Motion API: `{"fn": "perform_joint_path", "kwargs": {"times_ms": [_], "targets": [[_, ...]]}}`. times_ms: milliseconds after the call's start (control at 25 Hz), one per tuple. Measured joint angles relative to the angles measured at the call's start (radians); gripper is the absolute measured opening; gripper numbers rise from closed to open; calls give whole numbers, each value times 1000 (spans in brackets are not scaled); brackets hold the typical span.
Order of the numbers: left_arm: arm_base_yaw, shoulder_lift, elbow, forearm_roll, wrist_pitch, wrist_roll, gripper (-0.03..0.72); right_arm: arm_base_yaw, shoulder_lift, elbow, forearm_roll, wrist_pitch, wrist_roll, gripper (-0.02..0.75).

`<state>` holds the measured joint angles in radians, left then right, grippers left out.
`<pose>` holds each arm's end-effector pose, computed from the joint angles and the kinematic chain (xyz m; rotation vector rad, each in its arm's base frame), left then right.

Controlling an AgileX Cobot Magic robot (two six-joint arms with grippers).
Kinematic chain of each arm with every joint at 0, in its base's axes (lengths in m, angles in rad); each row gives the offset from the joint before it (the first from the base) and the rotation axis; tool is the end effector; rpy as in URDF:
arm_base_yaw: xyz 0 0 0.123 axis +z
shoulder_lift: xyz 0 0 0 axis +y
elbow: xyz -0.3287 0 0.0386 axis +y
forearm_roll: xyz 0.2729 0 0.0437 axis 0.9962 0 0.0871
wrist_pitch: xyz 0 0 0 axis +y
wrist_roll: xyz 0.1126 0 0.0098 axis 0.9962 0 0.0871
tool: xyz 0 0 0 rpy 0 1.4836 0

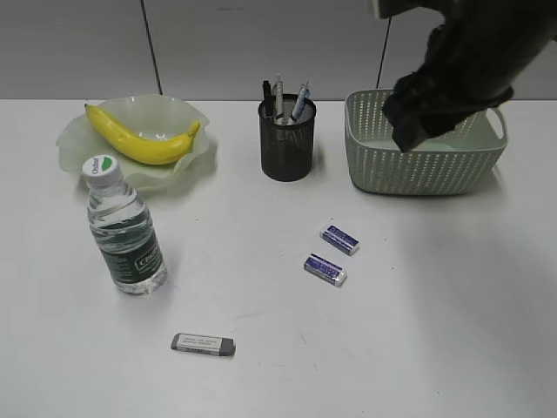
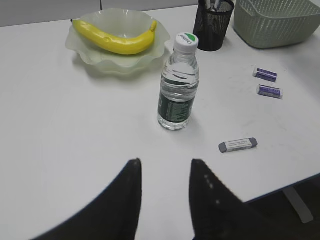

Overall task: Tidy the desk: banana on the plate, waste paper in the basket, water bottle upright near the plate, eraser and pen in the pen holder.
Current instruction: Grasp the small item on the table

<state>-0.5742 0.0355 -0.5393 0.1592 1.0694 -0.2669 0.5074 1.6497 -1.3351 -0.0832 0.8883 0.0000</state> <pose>0.0005 0.0184 0.2922 0.3061 2.0325 -0.3351 0.3419 0.1817 0.3035 -0.7217 2.5829 0.0562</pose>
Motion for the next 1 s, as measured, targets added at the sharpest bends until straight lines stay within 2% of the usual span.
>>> {"fn": "perform_joint_path", "kwargs": {"times_ms": [320, 640, 760, 1000], "targets": [[0, 0, 0, 0, 0, 0, 248, 0, -448, 353, 124, 69, -21, 403], [0, 0, 0, 0, 0, 0, 248, 0, -988, 721, 151, 185, -25, 393], [0, 0, 0, 1, -1, 0, 248, 0, -1201, 788, 158, 193, -26, 393], [0, 4, 0, 1, -1, 0, 248, 0, -1589, 805, 164, 185, -36, 390]]}}
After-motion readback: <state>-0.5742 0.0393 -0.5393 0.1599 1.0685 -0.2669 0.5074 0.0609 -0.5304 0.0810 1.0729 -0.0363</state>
